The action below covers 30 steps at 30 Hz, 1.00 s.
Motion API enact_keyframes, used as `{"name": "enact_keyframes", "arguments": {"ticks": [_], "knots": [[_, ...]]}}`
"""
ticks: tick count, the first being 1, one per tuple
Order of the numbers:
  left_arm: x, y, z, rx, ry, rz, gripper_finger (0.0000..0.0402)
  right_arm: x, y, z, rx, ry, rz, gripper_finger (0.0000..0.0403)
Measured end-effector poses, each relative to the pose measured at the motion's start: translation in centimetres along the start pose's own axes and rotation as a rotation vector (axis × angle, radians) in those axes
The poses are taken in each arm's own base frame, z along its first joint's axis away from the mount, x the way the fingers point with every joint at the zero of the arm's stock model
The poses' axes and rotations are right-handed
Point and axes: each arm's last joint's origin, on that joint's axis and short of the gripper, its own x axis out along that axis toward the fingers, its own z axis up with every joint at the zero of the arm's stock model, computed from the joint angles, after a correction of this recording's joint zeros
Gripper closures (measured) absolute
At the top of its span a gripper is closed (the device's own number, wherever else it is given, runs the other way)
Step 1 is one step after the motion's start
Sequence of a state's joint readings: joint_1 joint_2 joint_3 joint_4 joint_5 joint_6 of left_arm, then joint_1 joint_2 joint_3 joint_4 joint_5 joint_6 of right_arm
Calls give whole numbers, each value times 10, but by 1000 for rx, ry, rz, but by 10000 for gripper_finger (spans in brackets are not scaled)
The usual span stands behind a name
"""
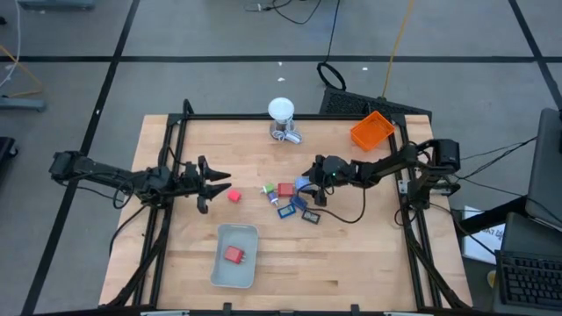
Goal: Pick & Place Office items
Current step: Put the light blue charger adapter into the gray bin
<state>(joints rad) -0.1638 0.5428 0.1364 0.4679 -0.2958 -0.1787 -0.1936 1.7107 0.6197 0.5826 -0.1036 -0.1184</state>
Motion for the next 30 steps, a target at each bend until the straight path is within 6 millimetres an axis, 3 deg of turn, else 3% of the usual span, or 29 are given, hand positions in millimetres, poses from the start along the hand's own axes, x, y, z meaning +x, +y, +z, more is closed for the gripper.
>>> {"name": "enact_keyframes", "arguments": {"ticks": [8,30], "knots": [[0,0,0,0,0,0,249,7,1,-11,3,53,5,123],[0,0,0,-1,0,-3,249,5,2,-9,4,47,12,129]]}}
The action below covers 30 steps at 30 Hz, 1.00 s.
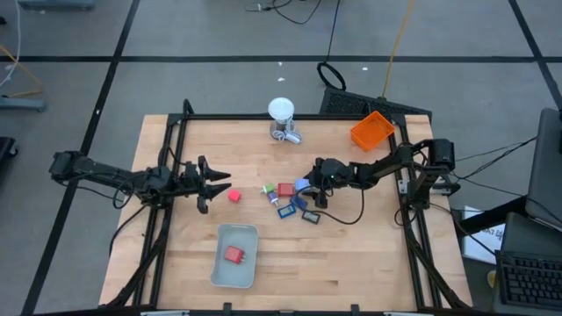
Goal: Pick & Place Office items
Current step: Put the light blue charger adapter into the gray bin
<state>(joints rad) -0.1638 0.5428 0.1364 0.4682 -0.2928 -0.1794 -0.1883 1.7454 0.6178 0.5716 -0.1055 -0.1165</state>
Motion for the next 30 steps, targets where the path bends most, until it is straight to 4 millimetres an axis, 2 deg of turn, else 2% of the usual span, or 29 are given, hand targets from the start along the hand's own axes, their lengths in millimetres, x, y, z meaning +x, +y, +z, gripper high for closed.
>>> {"name": "enact_keyframes", "arguments": {"ticks": [20,30], "knots": [[0,0,0,0,0,0,249,0,0,0,-8,1,0,130],[0,0,0,0,0,1,249,0,0,0,-23,1,0,180]]}}
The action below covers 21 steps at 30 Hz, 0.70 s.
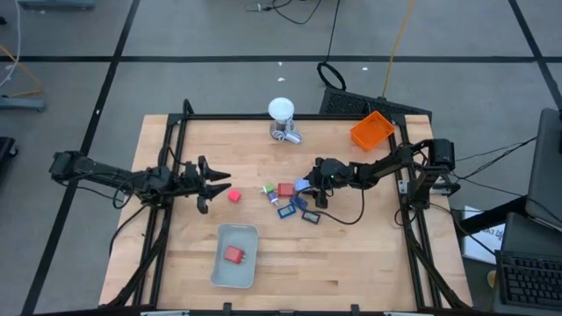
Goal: Pick & Place Office items
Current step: Put the light blue charger adapter into the gray bin
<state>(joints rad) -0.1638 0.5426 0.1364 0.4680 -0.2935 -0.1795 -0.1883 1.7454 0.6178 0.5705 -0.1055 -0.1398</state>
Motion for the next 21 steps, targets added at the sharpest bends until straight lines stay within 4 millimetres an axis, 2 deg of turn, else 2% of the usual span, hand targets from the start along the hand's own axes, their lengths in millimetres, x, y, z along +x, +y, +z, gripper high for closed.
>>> {"name": "enact_keyframes", "arguments": {"ticks": [4,11,15,21], "knots": [[0,0,0,0,0,0,249,0,0,0,30,0,0,194],[0,0,0,0,0,0,249,-2,-2,0,70,7,-5,180],[0,0,0,0,0,0,249,-8,-3,3,37,21,-6,190],[0,0,0,0,-1,0,249,-29,-2,16,42,25,-8,192]]}}
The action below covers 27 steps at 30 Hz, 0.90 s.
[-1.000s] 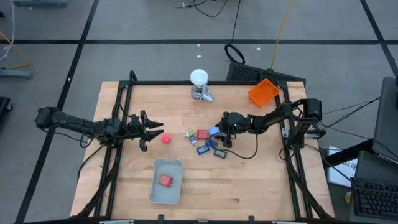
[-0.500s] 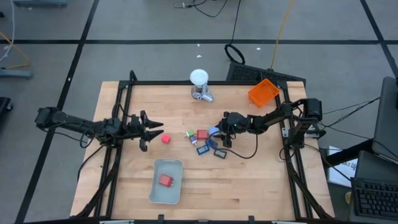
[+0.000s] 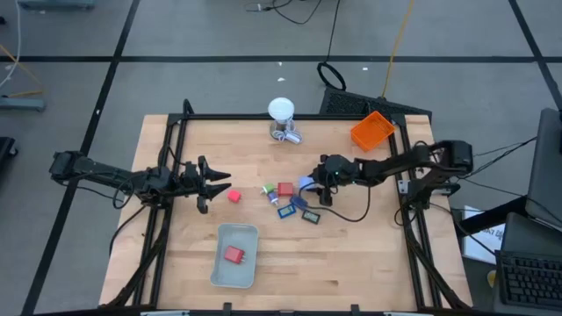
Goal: Pick & Place Office items
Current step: Put the light blue charger adapter into the gray bin
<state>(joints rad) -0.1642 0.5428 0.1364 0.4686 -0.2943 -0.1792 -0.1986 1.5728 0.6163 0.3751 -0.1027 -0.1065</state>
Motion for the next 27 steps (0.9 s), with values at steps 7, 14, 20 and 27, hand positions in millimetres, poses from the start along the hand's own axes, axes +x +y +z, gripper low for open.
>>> {"name": "enact_keyframes", "arguments": {"ticks": [7,14,20,27], "knots": [[0,0,0,0,0,0,249,-29,2,16,34,-53,1,191],[0,0,1,-5,-14,-2,249,-52,8,11,16,-114,7,188],[0,0,1,-3,-8,-4,249,-71,10,7,8,-179,-2,190],[0,0,1,-7,-7,-5,249,-88,12,9,-2,-300,-6,189]]}}
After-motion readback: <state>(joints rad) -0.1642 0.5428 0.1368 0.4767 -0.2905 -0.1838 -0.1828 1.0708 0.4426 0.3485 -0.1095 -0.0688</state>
